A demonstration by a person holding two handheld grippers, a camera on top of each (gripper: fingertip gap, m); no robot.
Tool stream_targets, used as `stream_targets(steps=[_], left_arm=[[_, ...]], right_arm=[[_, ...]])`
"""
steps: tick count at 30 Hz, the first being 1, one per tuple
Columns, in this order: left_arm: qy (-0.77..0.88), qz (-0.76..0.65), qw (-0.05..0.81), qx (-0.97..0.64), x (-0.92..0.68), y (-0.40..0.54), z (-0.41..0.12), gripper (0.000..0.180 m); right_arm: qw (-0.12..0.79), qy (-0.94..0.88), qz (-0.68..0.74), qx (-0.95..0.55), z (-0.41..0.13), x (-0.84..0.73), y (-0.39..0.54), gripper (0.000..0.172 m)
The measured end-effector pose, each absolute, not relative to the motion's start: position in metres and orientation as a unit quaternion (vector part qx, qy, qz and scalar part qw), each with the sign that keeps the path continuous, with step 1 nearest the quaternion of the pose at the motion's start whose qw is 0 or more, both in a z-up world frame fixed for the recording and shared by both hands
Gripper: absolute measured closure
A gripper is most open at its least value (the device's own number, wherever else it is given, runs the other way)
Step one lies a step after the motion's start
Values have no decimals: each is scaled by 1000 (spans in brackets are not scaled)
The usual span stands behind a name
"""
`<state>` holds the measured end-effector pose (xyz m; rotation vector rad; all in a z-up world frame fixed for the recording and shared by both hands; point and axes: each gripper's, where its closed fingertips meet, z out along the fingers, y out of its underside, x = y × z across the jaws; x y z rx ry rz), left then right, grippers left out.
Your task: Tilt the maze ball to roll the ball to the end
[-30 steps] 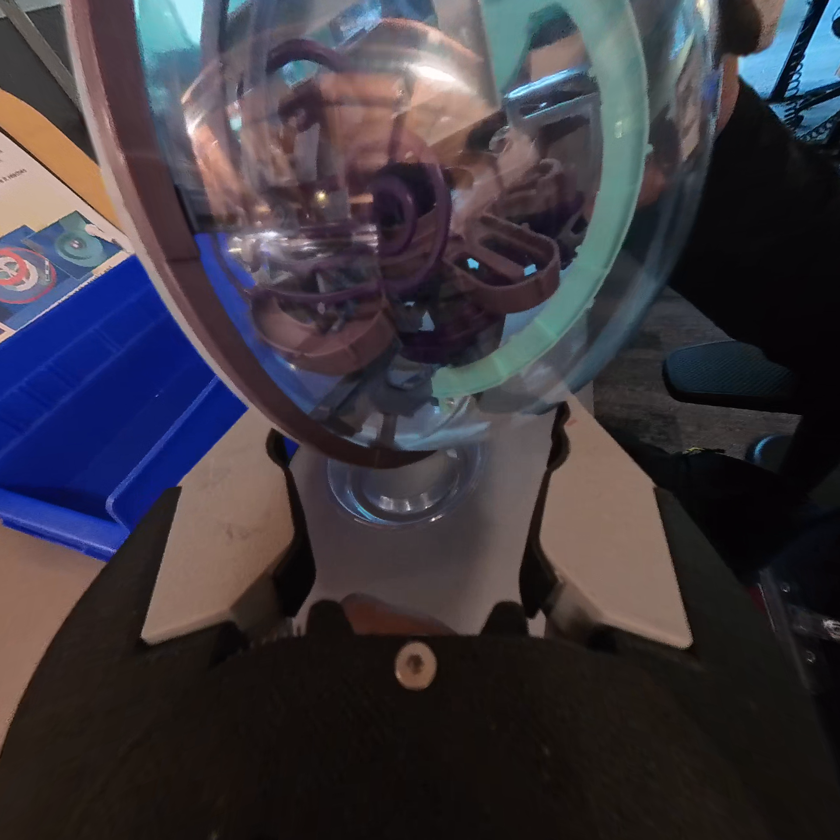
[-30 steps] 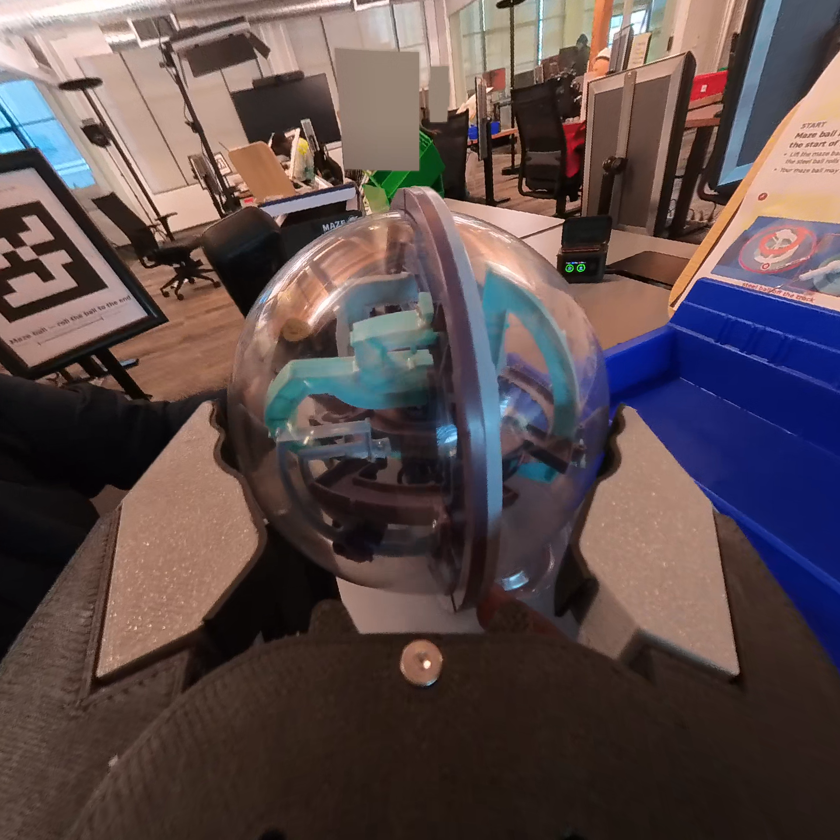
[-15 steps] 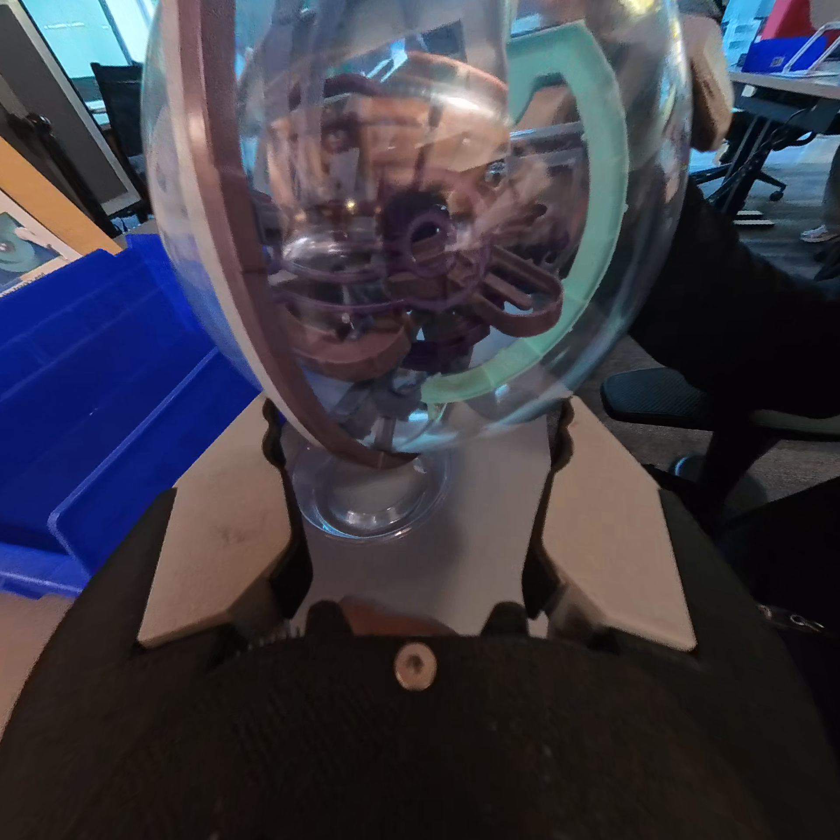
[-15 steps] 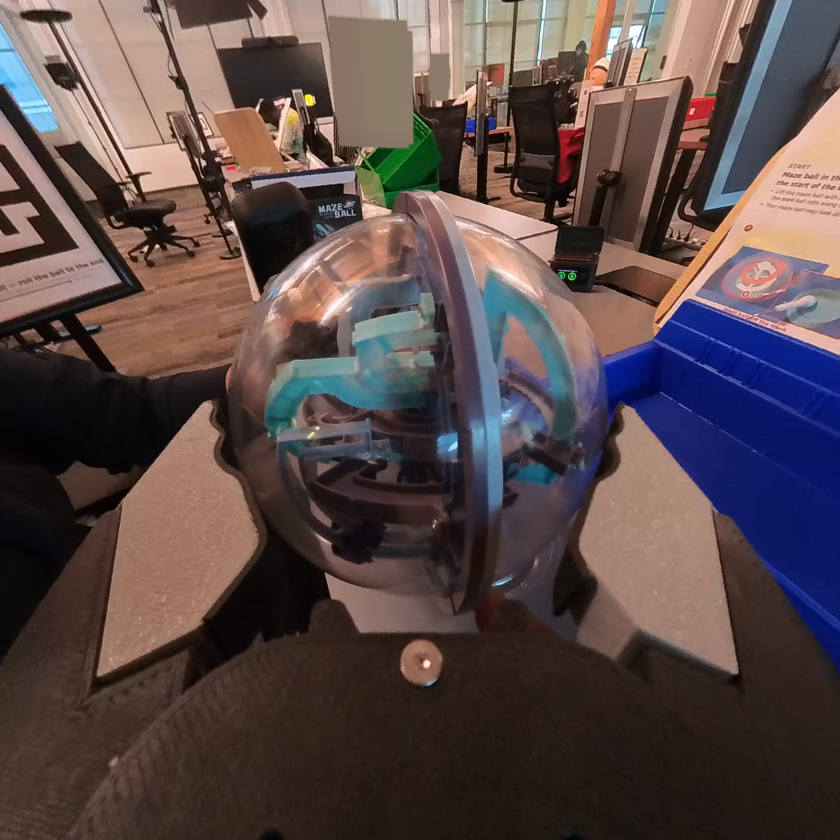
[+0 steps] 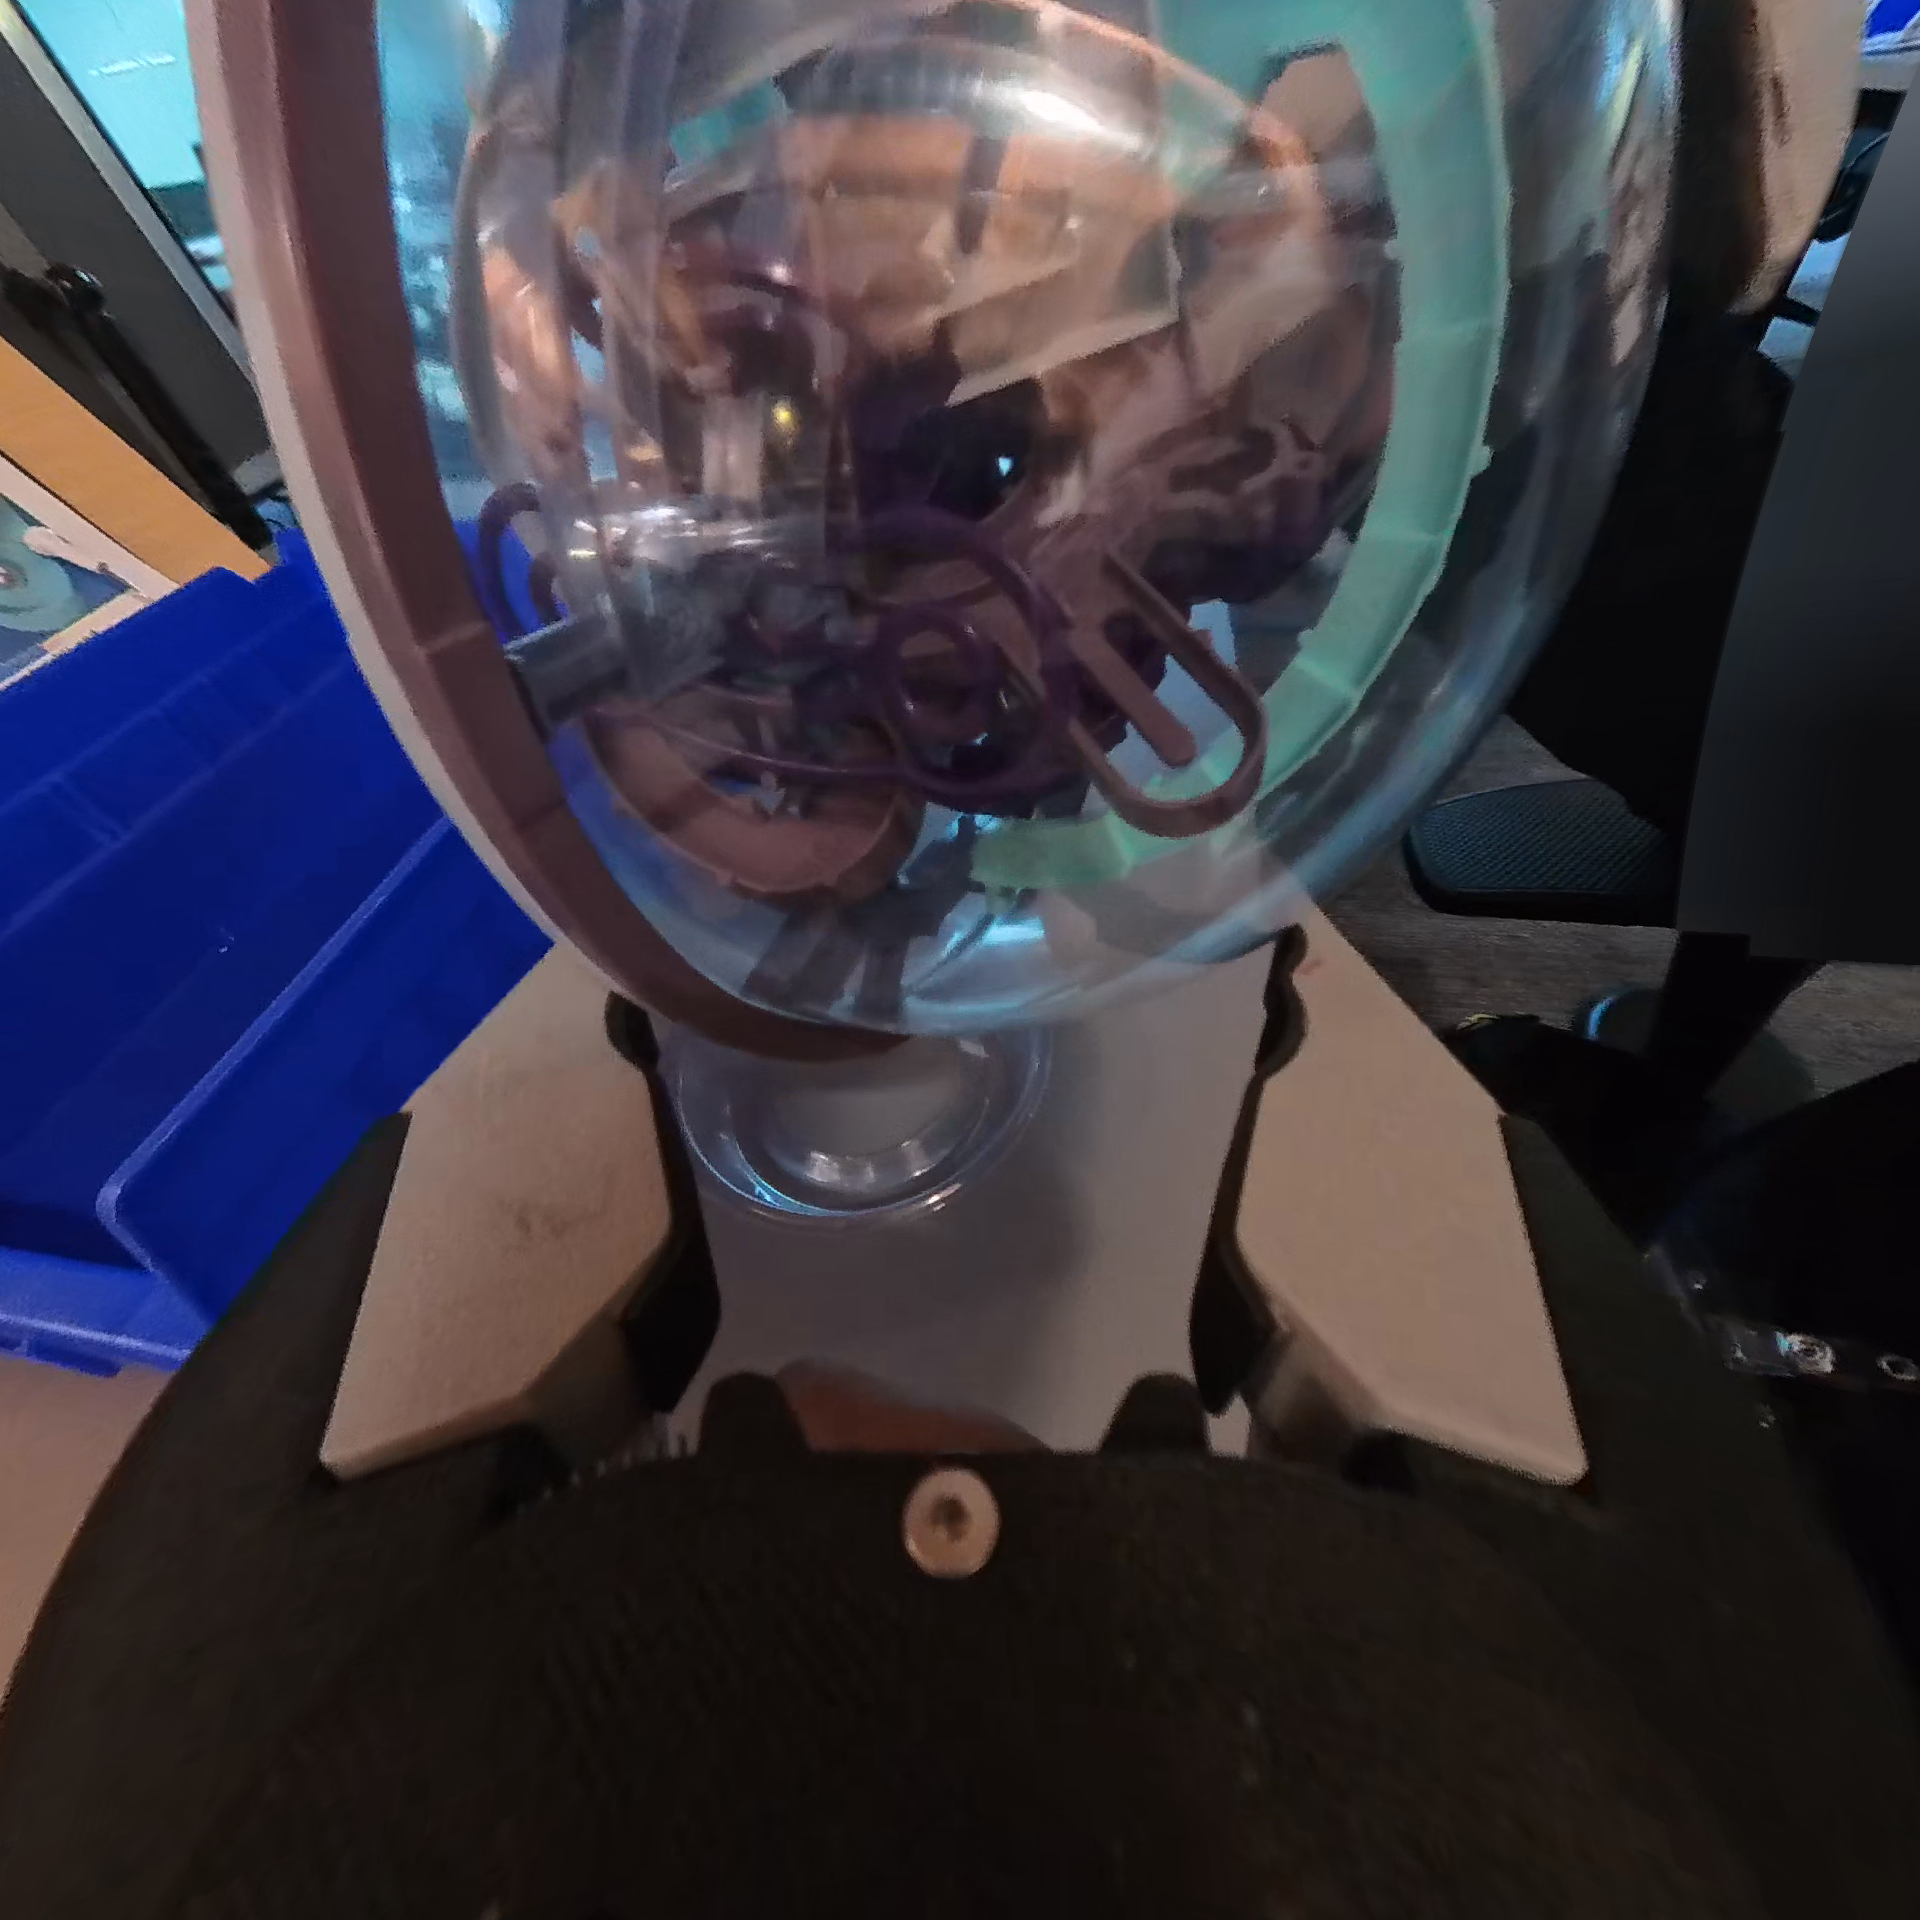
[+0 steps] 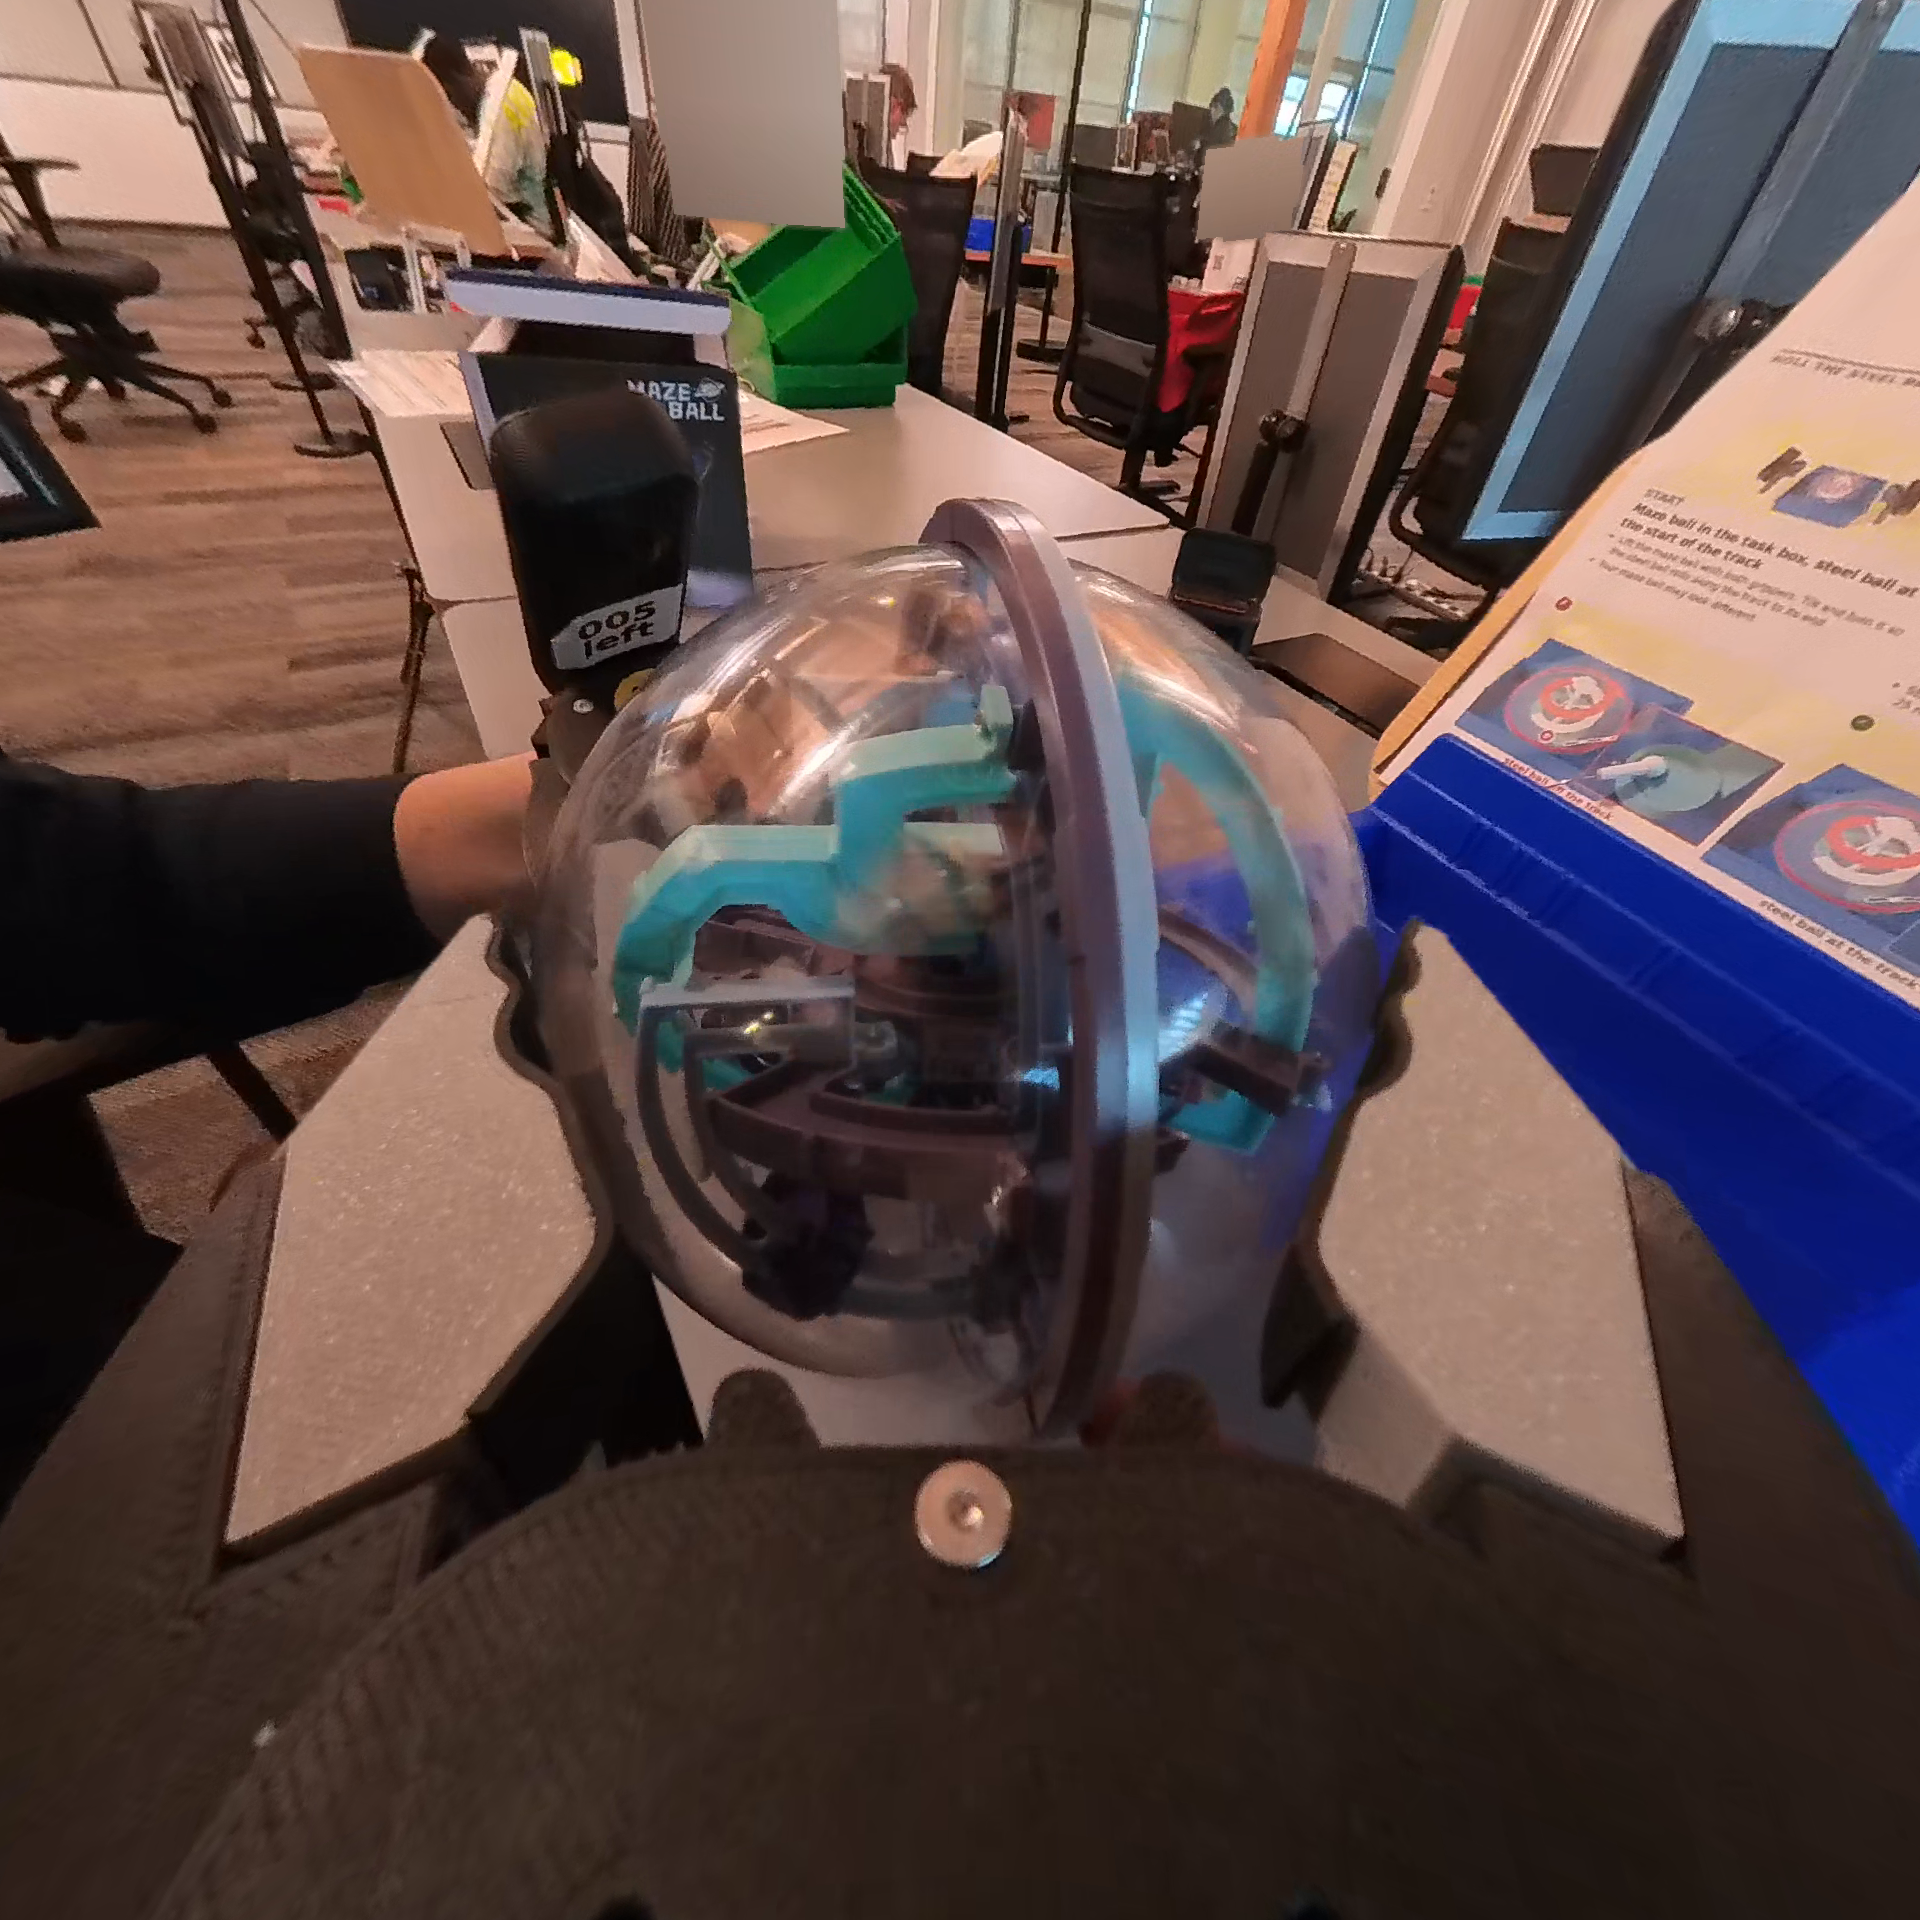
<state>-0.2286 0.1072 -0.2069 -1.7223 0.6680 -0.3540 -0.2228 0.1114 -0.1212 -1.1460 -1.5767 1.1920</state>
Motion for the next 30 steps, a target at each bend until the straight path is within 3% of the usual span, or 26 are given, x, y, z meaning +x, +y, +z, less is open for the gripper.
stream_targets(steps=[30], left_arm=[[328, 90, 620, -707, -256, 119, -201, 58]], right_arm=[[522, -702, 359, -325, -142, -223, 112, 16]])
